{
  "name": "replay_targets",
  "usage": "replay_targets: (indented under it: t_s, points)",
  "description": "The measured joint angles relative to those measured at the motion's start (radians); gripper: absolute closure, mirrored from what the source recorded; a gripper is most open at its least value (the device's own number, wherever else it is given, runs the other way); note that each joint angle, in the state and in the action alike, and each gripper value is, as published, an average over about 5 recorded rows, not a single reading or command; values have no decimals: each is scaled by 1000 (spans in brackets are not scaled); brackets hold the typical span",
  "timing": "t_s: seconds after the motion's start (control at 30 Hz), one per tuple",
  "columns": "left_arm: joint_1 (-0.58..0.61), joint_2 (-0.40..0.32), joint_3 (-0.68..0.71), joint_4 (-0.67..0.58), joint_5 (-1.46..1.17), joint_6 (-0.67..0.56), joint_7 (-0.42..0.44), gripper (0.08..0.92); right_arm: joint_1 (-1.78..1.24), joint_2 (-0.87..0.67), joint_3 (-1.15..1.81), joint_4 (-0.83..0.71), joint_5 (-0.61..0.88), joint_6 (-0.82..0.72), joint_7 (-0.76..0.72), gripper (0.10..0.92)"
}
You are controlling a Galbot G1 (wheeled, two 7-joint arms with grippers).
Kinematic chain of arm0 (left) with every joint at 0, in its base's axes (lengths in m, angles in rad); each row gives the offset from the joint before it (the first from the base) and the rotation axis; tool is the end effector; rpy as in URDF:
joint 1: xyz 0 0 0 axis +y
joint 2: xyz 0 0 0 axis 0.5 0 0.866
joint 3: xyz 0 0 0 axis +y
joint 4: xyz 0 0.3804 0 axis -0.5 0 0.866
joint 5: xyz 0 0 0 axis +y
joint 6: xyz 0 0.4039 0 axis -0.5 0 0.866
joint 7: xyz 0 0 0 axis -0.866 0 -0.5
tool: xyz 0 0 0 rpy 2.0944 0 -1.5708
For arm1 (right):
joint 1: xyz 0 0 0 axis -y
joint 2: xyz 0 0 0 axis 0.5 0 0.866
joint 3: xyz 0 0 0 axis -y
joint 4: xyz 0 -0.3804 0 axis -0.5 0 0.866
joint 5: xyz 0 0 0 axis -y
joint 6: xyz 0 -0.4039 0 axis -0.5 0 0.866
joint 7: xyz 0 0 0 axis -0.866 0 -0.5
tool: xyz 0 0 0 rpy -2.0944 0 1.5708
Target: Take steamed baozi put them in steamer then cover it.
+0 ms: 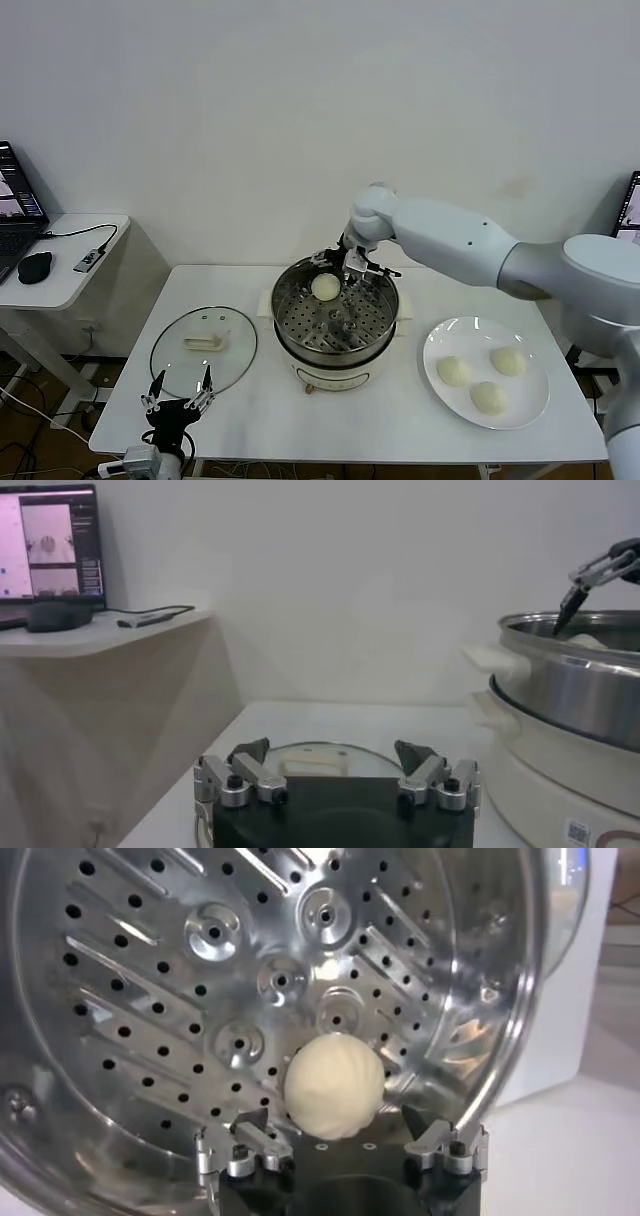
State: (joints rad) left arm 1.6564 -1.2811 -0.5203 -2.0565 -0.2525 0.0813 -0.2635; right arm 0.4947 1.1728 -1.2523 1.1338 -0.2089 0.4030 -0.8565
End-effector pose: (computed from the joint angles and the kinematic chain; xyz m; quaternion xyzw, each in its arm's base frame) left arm 0.1875 0.0537 -0.3554 0.0626 -0.9919 -0.0144 0.1099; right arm 0.6447 0.1166 -0.0932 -0.5958 0.2495 -0.7633 0.0113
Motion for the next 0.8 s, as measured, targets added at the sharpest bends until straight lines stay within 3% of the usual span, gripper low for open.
replay_targets:
  t_s: [0.37,0.8]
  points:
    - [-9,22,2,-7,0,26,0,177,139,-233,-67,263,301,-383,-65,203]
    - [-30,58,-14,11,-21,9,9,177,130,-588,-69,477,371,-662,-109,203]
